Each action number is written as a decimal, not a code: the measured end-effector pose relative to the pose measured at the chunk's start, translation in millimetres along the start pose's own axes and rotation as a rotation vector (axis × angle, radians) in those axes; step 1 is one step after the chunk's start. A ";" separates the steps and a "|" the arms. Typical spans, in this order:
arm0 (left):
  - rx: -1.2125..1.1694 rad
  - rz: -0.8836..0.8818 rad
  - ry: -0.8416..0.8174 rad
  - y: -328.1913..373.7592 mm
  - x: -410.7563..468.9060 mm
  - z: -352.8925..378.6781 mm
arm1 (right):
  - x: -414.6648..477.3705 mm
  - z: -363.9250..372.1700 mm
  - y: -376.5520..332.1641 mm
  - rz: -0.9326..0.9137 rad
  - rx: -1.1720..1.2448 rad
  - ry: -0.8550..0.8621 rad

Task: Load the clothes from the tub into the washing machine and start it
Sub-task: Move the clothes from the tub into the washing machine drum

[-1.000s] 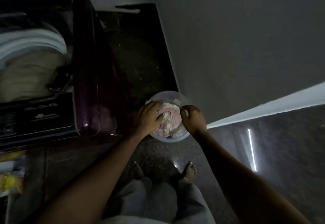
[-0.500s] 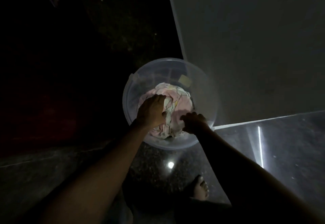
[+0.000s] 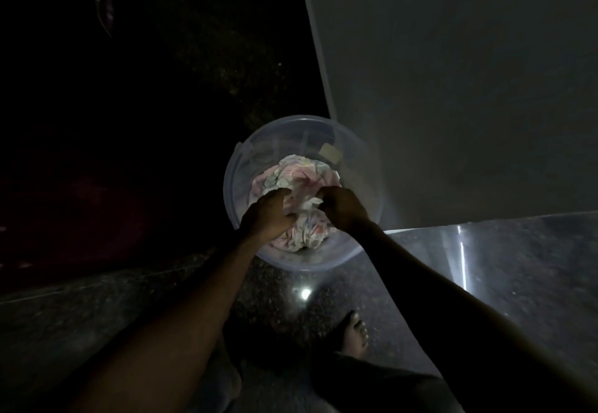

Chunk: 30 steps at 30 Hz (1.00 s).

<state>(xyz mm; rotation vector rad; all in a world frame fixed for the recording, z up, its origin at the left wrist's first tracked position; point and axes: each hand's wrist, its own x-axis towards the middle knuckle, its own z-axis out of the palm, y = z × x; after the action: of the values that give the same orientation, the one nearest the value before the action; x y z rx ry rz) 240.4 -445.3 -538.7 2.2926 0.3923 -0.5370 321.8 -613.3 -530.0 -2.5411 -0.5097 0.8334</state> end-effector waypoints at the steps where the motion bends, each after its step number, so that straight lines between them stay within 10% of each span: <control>1: -0.044 -0.011 0.005 12.3 -11.7 -11.9 | -13.0 -17.7 -15.4 -0.026 0.068 0.073; 16: -0.343 0.135 0.304 229.0 -180.9 -233.9 | -200.9 -267.6 -225.8 -0.242 0.584 0.435; 30: -0.661 0.272 0.339 337.0 -276.4 -368.6 | -257.3 -293.5 -239.3 -0.036 0.503 0.256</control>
<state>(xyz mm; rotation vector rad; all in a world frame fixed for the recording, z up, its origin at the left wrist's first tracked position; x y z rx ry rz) 241.0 -441.9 32.1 1.7407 0.3454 0.1203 260.5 -608.2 -76.3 -2.1208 -0.2260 0.5281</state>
